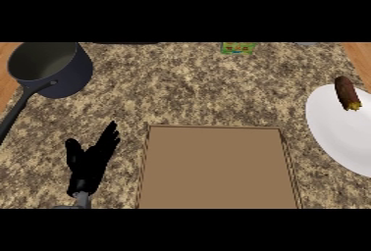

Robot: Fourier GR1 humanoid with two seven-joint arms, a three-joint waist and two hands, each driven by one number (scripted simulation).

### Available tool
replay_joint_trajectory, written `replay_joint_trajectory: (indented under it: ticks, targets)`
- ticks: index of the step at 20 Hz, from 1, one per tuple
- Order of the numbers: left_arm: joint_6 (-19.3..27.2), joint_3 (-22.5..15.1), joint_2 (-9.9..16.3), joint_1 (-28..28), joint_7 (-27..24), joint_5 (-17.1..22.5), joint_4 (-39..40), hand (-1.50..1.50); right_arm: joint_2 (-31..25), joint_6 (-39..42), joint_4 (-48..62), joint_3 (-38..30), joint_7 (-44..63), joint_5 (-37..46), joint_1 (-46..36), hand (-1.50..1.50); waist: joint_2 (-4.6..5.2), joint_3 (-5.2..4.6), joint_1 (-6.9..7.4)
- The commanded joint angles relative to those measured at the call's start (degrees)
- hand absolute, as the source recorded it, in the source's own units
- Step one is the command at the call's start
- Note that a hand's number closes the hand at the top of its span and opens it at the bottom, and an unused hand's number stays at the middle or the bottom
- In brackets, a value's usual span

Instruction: Pick the sweet potato from the tray and place it in the plate

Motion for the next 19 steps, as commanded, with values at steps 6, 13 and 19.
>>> replay_joint_trajectory:
  ticks: [6, 13, 19]
  targets:
    - [-0.6, 1.0, -0.4, 0.3, -1.3, 0.3, 1.6, 0.00, -2.2, 10.4, 0.8, 3.0, -10.2, 3.6, 10.4, -1.50, -0.27, -0.10, -0.70]
    - [-0.5, 1.1, -0.3, -0.3, 0.3, -0.3, 0.7, 0.00, -1.5, 8.2, 1.6, 4.0, -13.9, 5.4, 13.5, -1.50, -0.32, -0.06, -0.65]
    - [-1.1, 1.5, -0.9, -0.1, 0.0, 0.3, 0.8, 0.00, -0.9, 7.5, 0.9, 4.1, -17.1, 5.7, 17.6, -1.50, -0.42, -0.09, -0.92]
